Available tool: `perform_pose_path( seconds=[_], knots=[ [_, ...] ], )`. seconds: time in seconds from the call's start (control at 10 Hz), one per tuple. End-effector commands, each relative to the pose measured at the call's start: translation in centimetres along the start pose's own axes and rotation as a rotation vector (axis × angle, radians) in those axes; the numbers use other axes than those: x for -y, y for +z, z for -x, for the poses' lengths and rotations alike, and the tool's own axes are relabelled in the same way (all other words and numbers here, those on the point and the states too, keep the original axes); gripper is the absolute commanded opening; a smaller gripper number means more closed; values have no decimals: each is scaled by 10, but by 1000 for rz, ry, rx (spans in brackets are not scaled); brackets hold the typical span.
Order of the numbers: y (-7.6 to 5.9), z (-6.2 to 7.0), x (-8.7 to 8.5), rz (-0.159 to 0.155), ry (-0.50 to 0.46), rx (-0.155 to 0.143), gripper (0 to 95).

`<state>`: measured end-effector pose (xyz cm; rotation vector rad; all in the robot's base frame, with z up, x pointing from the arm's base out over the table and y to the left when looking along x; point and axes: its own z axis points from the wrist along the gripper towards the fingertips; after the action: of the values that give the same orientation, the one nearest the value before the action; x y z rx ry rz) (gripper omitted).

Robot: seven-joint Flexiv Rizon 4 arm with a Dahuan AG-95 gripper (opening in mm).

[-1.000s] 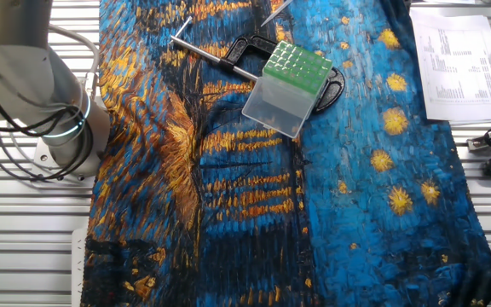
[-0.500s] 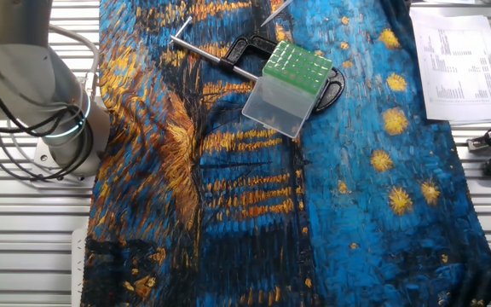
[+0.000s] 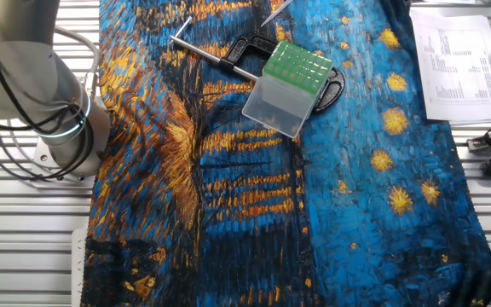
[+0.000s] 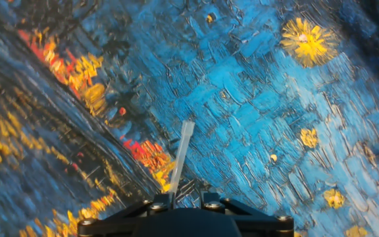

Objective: Insert a large pipette tip into the holder for large pipette tips

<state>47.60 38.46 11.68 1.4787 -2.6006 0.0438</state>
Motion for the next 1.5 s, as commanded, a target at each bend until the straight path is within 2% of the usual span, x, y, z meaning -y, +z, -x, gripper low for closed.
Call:
perform_pose_path(
  seconds=[0.1, 0.2, 0.3, 0.5, 0.6, 0.8, 1.0, 1.2, 1.3, 1.4, 1.5],
  knots=[
    [0, 0, 0, -13, -90, -16, 190],
    [0, 0, 0, -2, -122, -1, 190],
    [0, 0, 0, 0, -112, 7, 190],
    [4, 6, -6, 0, -90, 5, 190],
    [12, 13, -13, 3, -73, 7, 190],
    [23, 19, -19, 6, -27, 19, 190],
    [28, 24, -16, 5, -4, 12, 190],
    [27, 32, -13, 2, 3, 3, 190],
    [27, 32, -13, 10, -27, 19, 190],
    [27, 32, -13, 12, -30, 19, 190],
    [27, 32, -13, 5, -43, -14, 190]
  ],
)
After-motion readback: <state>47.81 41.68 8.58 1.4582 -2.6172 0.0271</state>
